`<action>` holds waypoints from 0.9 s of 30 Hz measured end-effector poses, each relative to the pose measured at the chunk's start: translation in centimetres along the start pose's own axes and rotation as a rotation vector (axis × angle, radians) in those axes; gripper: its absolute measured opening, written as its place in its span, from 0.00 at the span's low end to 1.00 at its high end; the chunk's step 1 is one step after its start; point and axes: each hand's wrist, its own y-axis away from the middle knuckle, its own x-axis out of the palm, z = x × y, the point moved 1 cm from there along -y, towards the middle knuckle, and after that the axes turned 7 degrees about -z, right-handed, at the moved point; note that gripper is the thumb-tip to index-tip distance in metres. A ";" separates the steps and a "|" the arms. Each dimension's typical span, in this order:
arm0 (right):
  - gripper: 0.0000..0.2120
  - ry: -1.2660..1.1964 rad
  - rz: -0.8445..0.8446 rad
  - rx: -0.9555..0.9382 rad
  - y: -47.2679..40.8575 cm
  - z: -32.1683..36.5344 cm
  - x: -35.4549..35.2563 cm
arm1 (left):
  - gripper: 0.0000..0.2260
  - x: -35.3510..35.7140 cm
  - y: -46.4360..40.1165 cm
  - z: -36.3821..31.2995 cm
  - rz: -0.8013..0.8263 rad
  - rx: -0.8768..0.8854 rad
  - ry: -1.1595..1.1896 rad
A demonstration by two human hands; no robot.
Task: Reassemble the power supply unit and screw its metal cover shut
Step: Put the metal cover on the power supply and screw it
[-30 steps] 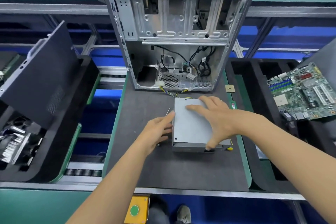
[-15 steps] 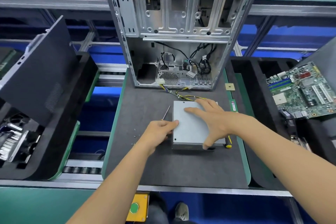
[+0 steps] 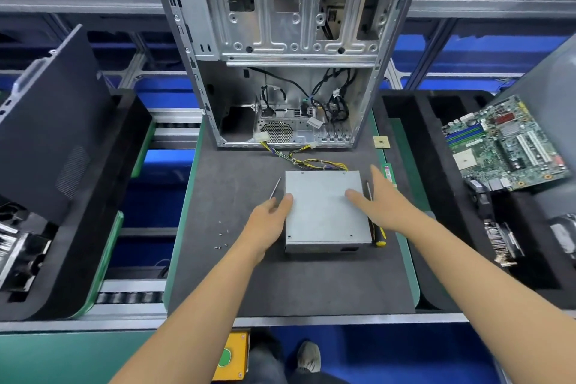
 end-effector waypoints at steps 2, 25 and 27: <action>0.36 -0.215 0.049 0.109 0.5 -0.8 0.9 | 0.18 0.6 0.4 0.2 0.006 0.073 -0.116; 0.13 -0.527 -0.017 0.081 2.6 -1.4 2.5 | 0.11 1.6 0.8 1.1 -0.103 0.119 -0.120; 0.12 -0.533 -0.023 0.080 2.7 -1.5 2.5 | 0.11 1.7 0.9 1.1 -0.103 0.118 -0.121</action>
